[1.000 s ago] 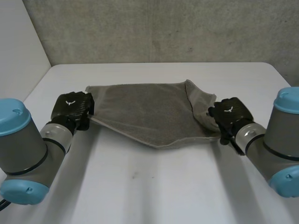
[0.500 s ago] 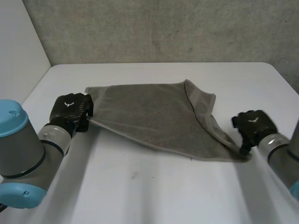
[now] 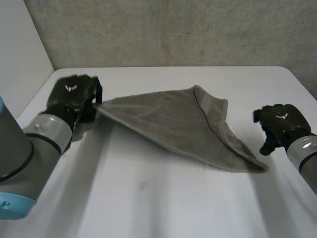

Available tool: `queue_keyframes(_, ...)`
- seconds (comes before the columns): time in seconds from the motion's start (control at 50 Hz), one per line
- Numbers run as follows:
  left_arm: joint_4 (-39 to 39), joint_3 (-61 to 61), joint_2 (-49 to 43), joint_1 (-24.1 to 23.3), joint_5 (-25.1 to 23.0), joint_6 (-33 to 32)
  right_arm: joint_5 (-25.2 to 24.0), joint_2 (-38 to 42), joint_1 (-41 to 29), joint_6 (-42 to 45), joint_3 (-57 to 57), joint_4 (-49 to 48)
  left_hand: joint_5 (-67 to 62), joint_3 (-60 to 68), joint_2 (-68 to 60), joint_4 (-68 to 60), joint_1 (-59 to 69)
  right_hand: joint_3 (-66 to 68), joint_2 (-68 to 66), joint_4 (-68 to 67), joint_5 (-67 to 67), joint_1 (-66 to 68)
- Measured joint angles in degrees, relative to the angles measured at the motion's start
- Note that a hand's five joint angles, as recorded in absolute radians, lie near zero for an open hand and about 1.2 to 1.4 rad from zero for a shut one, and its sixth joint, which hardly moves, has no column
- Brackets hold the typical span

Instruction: Fold the laundry

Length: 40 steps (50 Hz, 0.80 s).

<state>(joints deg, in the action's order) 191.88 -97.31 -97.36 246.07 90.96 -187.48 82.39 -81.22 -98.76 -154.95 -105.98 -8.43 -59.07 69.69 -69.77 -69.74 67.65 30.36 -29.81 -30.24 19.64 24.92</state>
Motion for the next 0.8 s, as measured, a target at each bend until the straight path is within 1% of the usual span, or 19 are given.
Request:
queue_keyframes(0.1,-3.08,4.63,1.84,-1.00,0.05,0.16,-3.76,-5.18,-3.63,-3.04,-2.40,2.30,0.00,0.00,0.00,0.00,-0.01,0.00,0.00,0.00,0.00,0.00)
queue_keyframes(0.12,-3.08,4.63,1.84,-1.00,0.05,0.16,-3.76,-5.18,-3.63,-3.04,-2.40,2.30,0.00,0.00,0.00,0.00,-0.01,0.00,0.00,0.00,0.00,0.00)
queue_keyframes(0.16,-4.53,7.10,2.25,-1.92,0.08,0.19,-5.68,-6.13,-5.21,-4.93,-2.99,3.75,0.00,0.00,0.00,0.00,0.00,0.00,0.00,0.00,0.01,0.00)
queue_keyframes(0.22,-5.70,9.27,2.42,-2.81,0.13,0.21,-6.81,-6.31,-6.24,-6.79,-3.23,4.51,0.00,0.00,0.00,0.00,0.00,0.00,0.00,0.00,0.02,0.00)
queue_keyframes(0.24,-6.11,10.07,2.46,-3.17,0.14,0.22,-7.68,-6.15,-7.06,-8.79,-3.36,4.92,0.00,0.00,0.00,0.00,0.00,0.00,0.00,0.00,0.01,0.00)
queue_keyframes(0.36,-7.39,13.00,2.68,-4.40,0.30,0.28,-9.00,-1.74,-9.00,-16.13,-2.83,3.26,0.00,0.00,0.00,0.00,-0.01,-0.06,0.01,0.02,0.01,0.00)
queue_keyframes(0.42,-7.74,14.32,2.90,-4.82,0.41,0.46,-9.08,3.10,-10.14,-19.91,-1.73,0.65,0.00,0.00,0.00,-0.01,0.00,-0.05,0.00,0.01,0.01,0.00)
queue_keyframes(0.5,-7.87,15.43,3.03,-5.04,0.50,1.06,-8.85,8.07,-11.43,-22.08,-0.25,-1.79,0.00,0.00,0.00,-0.01,0.00,-0.05,0.00,0.01,0.01,0.00)
queue_keyframes(0.6,-7.87,16.39,3.07,-5.21,0.59,2.06,-7.37,13.59,-13.05,-22.54,2.06,-3.93,0.00,0.00,0.00,-0.01,0.00,-0.03,0.01,0.00,0.01,0.00)
queue_keyframes(0.64,-7.87,16.49,3.07,-5.21,0.61,2.19,-6.87,14.23,-13.22,-22.52,2.39,-4.28,0.00,0.00,0.00,-0.01,0.00,-0.02,0.01,0.00,0.01,0.00)
queue_keyframes(0.66,-7.85,16.74,3.10,-5.22,0.62,2.62,-4.33,16.26,-13.67,-22.36,3.44,-5.75,0.00,0.00,0.00,-0.01,0.00,0.00,0.00,0.00,0.02,0.00)
queue_keyframes(0.72,-7.84,16.85,3.11,-5.21,0.62,2.90,-1.97,17.53,-13.90,-22.18,4.14,-7.03,0.00,0.00,0.00,-0.01,0.01,0.06,-0.07,-0.10,0.09,0.00)
queue_keyframes(0.74,-7.84,16.91,3.12,-5.20,0.63,3.16,0.93,18.68,-14.03,-21.92,4.84,-8.61,0.00,0.00,0.00,-0.01,0.00,0.52,-0.62,-0.51,0.29,0.00)
queue_keyframes(0.78,-7.84,16.91,3.12,-5.20,0.63,3.16,0.93,18.68,-14.03,-21.92,4.84,-8.61,0.00,0.00,0.00,-0.01,0.00,0.52,-0.62,-0.51,0.29,0.00)
queue_keyframes(0.8,-7.83,16.89,3.16,-5.16,0.63,3.43,4.62,20.09,-14.07,-21.52,5.70,-10.53,0.00,0.00,0.00,-0.01,0.00,7.39,-7.81,-7.02,6.26,6.64)
